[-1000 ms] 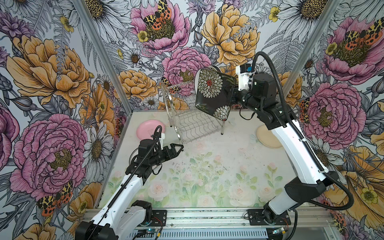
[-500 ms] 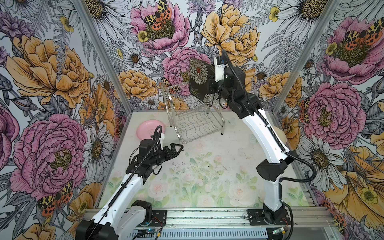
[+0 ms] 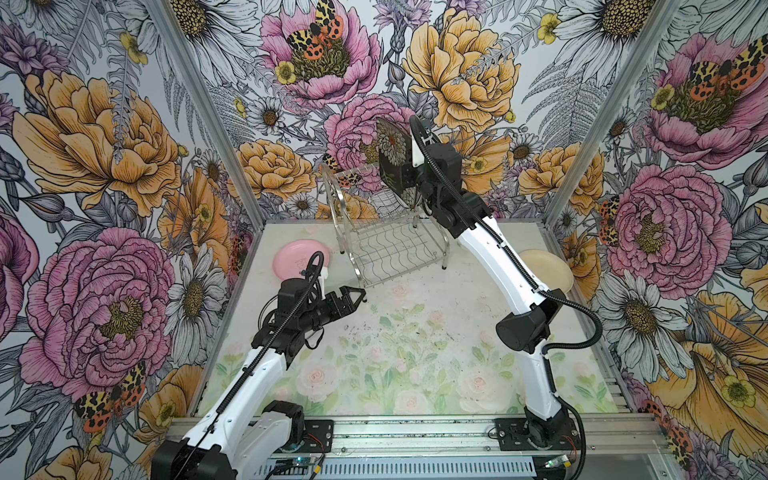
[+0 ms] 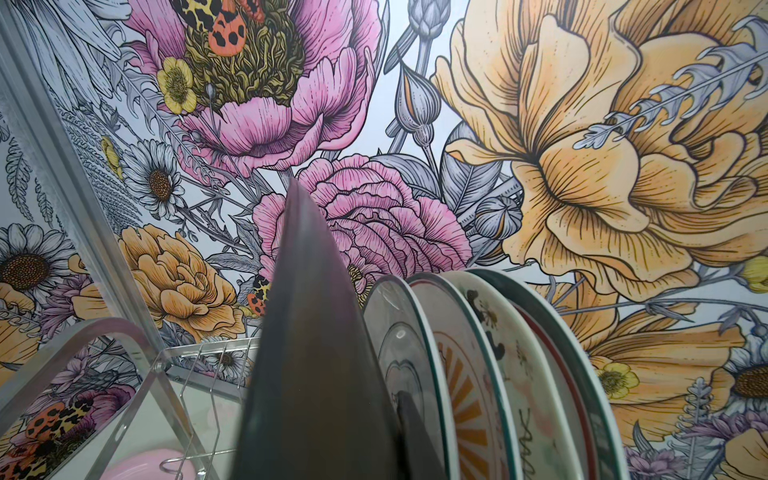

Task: Load the plates into the dish rack
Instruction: 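Lower the dark floral plate into the rack slot beside the other plates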

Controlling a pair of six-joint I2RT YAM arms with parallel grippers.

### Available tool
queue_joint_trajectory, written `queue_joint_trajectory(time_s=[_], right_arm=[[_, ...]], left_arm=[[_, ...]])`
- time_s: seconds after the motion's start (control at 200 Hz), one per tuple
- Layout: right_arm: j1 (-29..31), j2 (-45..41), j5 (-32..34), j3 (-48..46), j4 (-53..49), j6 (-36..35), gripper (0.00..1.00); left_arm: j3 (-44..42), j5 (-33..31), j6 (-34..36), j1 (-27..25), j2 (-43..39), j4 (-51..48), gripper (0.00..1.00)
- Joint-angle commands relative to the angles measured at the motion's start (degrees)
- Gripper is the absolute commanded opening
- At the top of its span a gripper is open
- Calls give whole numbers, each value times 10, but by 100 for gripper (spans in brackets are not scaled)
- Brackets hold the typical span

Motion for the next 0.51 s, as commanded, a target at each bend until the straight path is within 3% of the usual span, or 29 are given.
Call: queue_joint_trajectory(time_s=[0.0, 0.5], right_arm=[[2, -10, 22, 36, 130, -11, 0], [0, 20, 27, 36, 143, -10, 0]], left_arm=[[-6, -15, 5, 4, -8, -4, 99], [-10, -21, 0, 4, -12, -2, 99]])
